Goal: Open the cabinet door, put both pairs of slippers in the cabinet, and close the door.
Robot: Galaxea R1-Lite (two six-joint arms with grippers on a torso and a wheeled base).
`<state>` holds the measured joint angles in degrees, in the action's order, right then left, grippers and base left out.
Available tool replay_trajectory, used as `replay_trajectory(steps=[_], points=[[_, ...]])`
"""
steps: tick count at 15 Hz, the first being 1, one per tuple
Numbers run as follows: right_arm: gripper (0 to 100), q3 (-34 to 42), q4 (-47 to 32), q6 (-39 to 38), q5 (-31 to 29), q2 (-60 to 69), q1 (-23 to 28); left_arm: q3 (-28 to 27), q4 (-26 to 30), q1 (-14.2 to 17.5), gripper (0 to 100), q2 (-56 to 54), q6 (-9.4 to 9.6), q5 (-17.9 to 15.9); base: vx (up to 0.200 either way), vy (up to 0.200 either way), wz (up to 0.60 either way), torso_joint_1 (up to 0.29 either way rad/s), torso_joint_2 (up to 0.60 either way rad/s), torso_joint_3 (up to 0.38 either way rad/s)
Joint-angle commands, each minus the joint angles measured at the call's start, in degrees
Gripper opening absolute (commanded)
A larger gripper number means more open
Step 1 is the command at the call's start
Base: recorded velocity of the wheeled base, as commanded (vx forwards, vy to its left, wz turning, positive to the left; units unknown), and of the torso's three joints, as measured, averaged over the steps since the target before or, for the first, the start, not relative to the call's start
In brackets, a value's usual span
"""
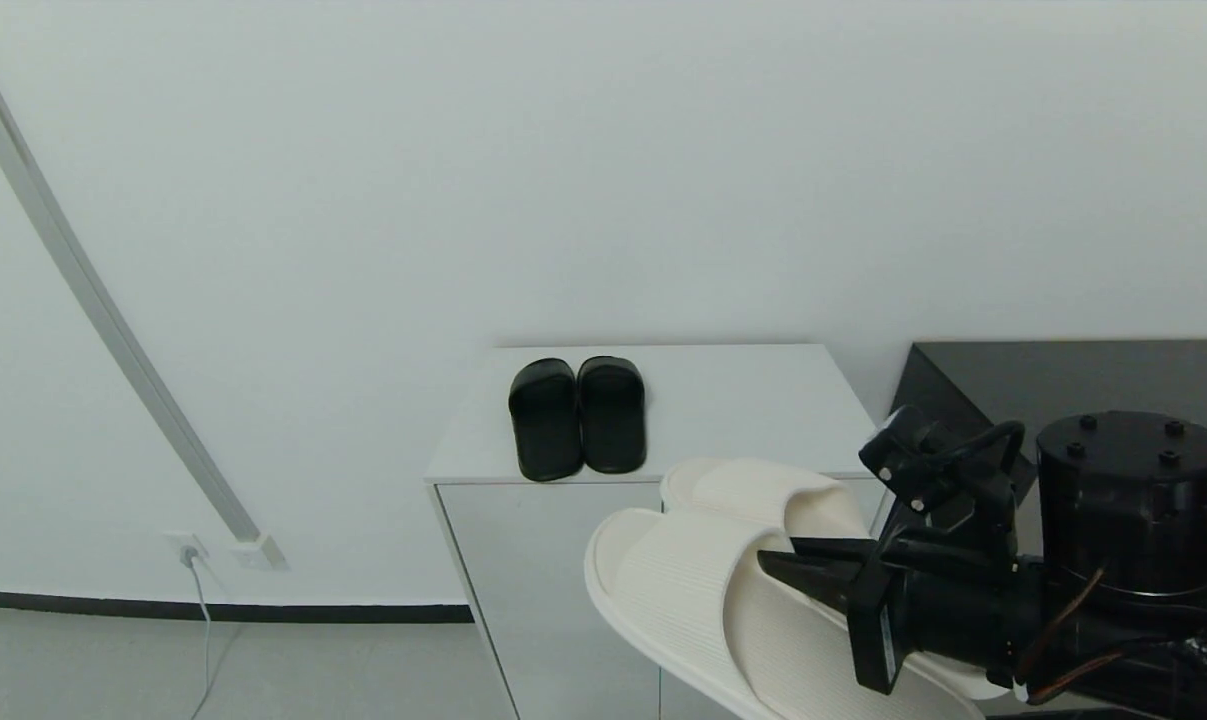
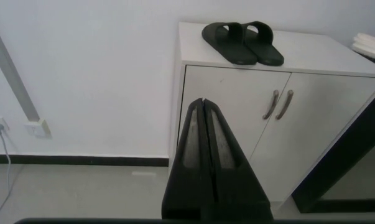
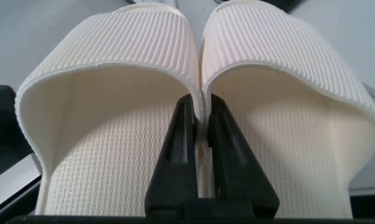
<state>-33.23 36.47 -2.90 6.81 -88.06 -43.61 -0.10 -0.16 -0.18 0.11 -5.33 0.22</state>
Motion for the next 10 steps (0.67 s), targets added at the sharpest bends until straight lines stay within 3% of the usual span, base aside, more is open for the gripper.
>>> replay_trajectory(steps=[1, 10], points=[[0, 0.2, 0.0, 0.0, -0.1, -0.4, 0.0, 0.0, 0.0, 0.0, 0, 0.0, 0.05, 0.0, 0.000, 0.000, 0.00, 0.000, 0.00, 0.000], [0, 1.8, 2.2, -0.4, 0.1, -2.3, 0.0, 0.0, 0.0, 0.0, 0, 0.0, -0.03, 0.2, 0.000, 0.000, 0.00, 0.000, 0.00, 0.000]])
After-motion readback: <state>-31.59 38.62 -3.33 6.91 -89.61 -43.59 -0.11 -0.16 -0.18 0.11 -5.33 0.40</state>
